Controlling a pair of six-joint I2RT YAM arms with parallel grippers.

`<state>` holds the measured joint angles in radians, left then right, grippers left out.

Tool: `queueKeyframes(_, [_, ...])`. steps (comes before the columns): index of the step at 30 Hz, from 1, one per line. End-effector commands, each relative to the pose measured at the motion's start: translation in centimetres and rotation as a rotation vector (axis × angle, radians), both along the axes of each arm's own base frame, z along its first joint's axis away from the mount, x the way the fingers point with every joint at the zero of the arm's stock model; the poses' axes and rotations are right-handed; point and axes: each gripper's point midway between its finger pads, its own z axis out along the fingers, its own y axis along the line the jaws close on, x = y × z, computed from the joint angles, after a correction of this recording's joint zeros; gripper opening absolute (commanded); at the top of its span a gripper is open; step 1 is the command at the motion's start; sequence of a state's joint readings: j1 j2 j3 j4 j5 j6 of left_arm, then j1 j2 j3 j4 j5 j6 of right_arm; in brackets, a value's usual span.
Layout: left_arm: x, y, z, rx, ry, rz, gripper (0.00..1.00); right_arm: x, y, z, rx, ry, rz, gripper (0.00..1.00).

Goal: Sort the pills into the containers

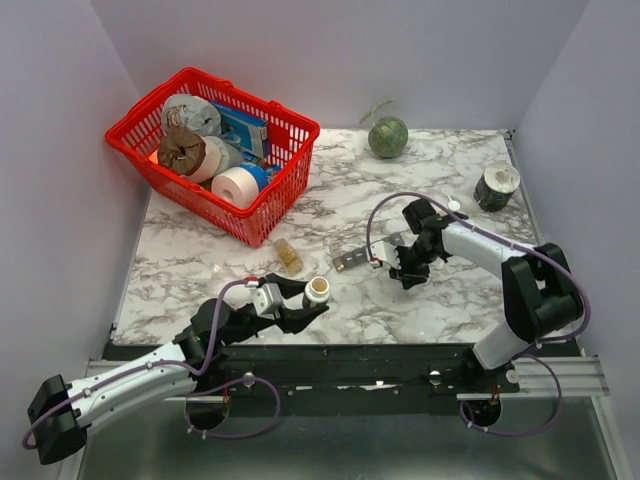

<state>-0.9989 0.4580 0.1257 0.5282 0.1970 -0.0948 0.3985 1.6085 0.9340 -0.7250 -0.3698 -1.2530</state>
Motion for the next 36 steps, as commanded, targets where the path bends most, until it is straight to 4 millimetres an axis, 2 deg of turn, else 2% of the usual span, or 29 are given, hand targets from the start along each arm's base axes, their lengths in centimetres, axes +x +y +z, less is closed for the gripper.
queueKeyframes(1, [-1.3,-1.7,-0.2,0.046,0.008,-0.1,0.0,-2.7,3.5,6.7,0.225,0.046,0.049,0.21])
queueKeyframes(2, [-1.5,-2.1,-0.5,0.064,0.014,-0.118,0.0,-4.3,3.7,8.3,0.257,0.092,0.062,0.2])
queueKeyframes(3, [-1.6,-2.4,-0.7,0.078,0.018,-0.137,0.0,-4.6,5.4,11.5,0.363,0.083,0.095,0.2])
queueKeyframes(5, [-1.6,-3.2,-2.0,0.125,0.039,-0.158,0.0,-7.1,6.5,15.2,0.435,0.099,0.152,0.2])
queueKeyframes(6, [-1.7,-3.6,-1.8,0.127,0.034,-0.176,0.0,-7.6,7.6,17.9,0.501,0.079,0.196,0.2])
queueKeyframes(7, [-1.7,-4.0,-2.6,0.153,0.048,-0.187,0.0,-9.1,8.6,18.9,0.517,0.092,0.254,0.19])
queueKeyframes(10, [-1.7,-4.9,-2.6,0.173,0.059,-0.215,0.0,-12.1,10.6,21.1,0.543,0.101,0.363,0.19])
queueKeyframes(16, [-2.1,-5.5,-2.1,0.172,0.09,-0.25,0.0,-13.2,13.1,22.3,0.57,0.104,0.443,0.19])
queueKeyframes(22, [-2.3,-5.6,-1.8,0.164,0.099,-0.258,0.0,-13.1,14.4,23.0,0.594,0.095,0.466,0.19])
queueKeyframes(29, [-2.1,-5.7,-1.7,0.169,0.11,-0.248,0.0,-14.5,15.4,22.3,0.575,0.152,0.498,0.19])
queueKeyframes(36, [-2.0,-5.9,-1.5,0.178,0.12,-0.254,0.0,-14.3,16.0,21.2,0.533,0.157,0.497,0.19])
